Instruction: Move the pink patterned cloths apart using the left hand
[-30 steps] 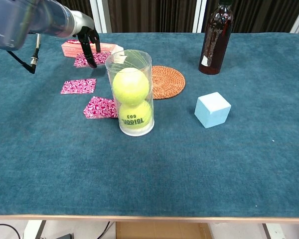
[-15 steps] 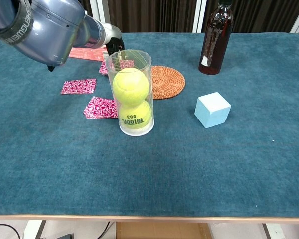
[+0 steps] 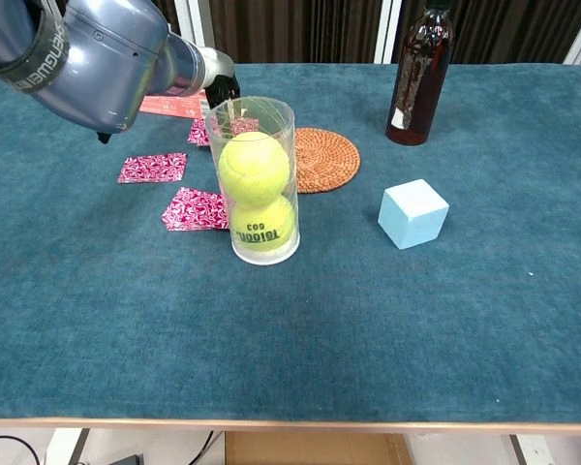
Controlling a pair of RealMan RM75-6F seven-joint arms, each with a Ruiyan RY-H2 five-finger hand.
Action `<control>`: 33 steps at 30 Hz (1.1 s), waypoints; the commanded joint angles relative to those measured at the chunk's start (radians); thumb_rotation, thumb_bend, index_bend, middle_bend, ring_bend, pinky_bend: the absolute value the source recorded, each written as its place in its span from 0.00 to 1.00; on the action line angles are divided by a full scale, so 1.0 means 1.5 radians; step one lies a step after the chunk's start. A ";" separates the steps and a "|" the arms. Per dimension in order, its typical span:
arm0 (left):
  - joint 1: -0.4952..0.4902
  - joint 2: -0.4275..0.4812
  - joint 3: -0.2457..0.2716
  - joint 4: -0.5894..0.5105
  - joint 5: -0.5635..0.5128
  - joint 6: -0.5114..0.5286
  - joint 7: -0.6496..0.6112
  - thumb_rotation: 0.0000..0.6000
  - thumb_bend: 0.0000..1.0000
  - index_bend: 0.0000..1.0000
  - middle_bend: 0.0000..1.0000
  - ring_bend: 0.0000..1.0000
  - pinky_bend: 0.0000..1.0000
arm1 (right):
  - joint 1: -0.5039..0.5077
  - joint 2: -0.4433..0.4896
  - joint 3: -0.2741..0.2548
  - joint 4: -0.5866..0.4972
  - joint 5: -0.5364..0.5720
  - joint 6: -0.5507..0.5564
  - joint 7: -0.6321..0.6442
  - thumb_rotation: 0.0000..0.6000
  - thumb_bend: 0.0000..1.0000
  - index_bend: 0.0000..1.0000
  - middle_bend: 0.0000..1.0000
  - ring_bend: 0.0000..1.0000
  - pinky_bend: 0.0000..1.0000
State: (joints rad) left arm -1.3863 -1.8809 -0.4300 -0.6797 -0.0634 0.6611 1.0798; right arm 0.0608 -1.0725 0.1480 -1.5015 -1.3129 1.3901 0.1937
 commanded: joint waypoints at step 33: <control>0.227 0.385 -0.007 -0.543 0.388 0.098 -0.284 1.00 0.12 0.28 0.15 0.00 0.00 | 0.000 -0.004 0.004 -0.013 0.018 -0.001 -0.047 1.00 0.18 0.13 0.01 0.08 0.19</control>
State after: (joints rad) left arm -1.1318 -1.4019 -0.4425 -1.3960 0.4197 0.7939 0.7479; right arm 0.0601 -1.0765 0.1527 -1.5194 -1.2896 1.3911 0.1305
